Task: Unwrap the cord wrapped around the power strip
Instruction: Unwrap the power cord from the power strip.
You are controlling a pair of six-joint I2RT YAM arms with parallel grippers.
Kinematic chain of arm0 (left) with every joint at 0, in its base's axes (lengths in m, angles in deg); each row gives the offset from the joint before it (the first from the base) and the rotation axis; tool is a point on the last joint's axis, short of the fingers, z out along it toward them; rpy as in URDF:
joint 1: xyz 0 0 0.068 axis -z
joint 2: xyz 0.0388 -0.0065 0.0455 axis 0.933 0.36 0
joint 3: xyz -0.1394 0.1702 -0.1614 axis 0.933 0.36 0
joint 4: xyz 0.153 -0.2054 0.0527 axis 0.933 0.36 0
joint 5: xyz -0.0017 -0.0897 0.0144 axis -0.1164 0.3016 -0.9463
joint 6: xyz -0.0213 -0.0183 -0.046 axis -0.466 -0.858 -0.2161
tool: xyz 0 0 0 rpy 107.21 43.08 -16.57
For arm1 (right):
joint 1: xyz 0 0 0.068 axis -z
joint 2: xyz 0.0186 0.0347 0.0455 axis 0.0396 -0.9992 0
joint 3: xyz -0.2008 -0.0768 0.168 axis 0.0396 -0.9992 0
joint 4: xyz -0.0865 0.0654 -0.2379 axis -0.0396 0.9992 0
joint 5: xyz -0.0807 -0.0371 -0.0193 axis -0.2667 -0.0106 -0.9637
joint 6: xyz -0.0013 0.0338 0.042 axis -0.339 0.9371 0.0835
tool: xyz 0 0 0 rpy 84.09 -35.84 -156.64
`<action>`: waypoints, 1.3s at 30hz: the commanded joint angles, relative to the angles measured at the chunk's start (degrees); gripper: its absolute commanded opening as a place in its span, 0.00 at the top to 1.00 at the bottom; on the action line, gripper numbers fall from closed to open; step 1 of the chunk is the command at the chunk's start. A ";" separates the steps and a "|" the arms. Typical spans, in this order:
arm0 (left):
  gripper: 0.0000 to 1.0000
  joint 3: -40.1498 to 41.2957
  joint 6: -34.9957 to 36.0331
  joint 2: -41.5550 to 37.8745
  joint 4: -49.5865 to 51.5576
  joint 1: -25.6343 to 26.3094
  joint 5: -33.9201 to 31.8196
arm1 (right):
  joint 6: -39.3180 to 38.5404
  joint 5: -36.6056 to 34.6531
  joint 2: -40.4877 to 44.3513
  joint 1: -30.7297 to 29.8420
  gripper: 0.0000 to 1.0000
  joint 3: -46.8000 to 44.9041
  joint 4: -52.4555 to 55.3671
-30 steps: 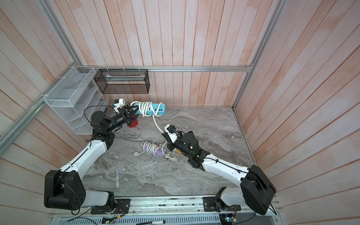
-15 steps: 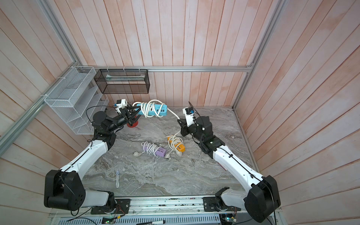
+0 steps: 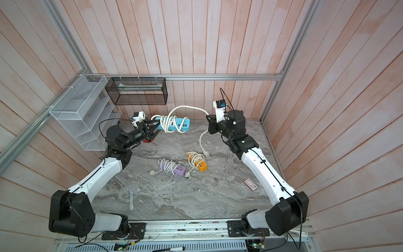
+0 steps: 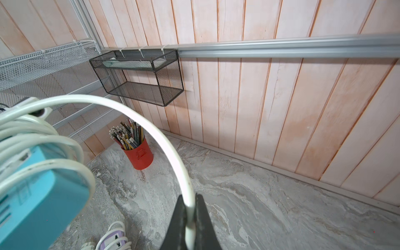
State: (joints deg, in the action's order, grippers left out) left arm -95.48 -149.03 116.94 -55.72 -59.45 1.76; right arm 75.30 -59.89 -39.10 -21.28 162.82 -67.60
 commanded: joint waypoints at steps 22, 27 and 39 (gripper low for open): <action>1.00 -11.08 5.20 15.53 -8.95 -2.51 -6.60 | -8.04 7.34 10.94 -1.38 1.00 -0.01 16.90; 1.00 -14.45 4.52 16.19 -10.19 -2.51 -7.09 | -7.74 6.20 10.15 -1.94 1.00 -0.60 23.51; 1.00 -14.94 -0.75 13.68 -15.47 -2.58 -6.71 | -5.44 0.76 7.11 -0.87 1.00 -3.72 30.20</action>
State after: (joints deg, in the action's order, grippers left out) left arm -109.44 -147.65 133.55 -65.20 -61.90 -4.41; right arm 68.74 -57.11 -31.12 -22.72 159.38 -39.64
